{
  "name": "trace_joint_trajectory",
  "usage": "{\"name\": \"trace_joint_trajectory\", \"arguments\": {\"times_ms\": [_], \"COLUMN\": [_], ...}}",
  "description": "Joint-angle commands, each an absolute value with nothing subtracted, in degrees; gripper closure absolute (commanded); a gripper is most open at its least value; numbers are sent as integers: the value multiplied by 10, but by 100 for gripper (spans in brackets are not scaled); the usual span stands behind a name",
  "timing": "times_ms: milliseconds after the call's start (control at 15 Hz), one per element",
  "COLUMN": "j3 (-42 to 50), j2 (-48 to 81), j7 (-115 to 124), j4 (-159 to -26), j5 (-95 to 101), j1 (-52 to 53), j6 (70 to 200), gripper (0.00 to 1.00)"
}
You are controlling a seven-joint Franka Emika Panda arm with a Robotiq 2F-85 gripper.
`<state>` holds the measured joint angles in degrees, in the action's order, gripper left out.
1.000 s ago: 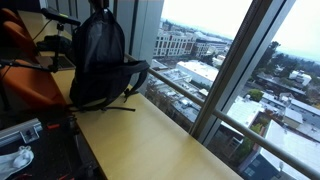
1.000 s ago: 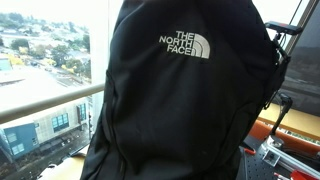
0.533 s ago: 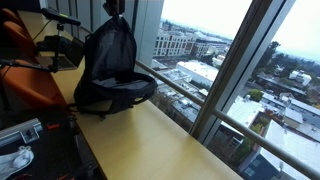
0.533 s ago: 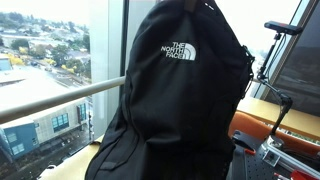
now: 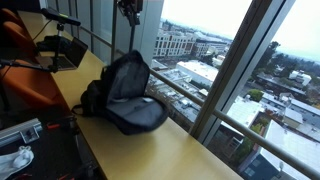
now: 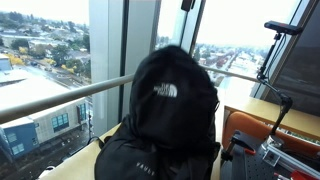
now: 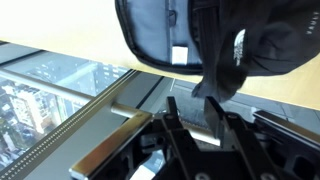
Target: Put the charging cable inside the bag then put the back flat on the table
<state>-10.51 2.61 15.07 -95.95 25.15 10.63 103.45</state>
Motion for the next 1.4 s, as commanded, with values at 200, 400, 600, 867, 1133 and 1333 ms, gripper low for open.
{"name": "trace_joint_trajectory", "arguments": {"times_ms": [200, 400, 600, 867, 1133, 1333], "j3": [-78, -77, -81, -81, -81, -81], "j2": [24, 20, 20, 28, 27, 27], "j7": [83, 77, 67, 82, 82, 82], "j4": [-909, -911, -920, -914, -915, -915], "j5": [235, 236, 218, 223, 222, 222], "j1": [81, 80, 83, 86, 86, 86], "j6": [1040, 1043, 1048, 1034, 1034, 1034], "gripper": [11, 0, 0, 0, 0, 0]}}
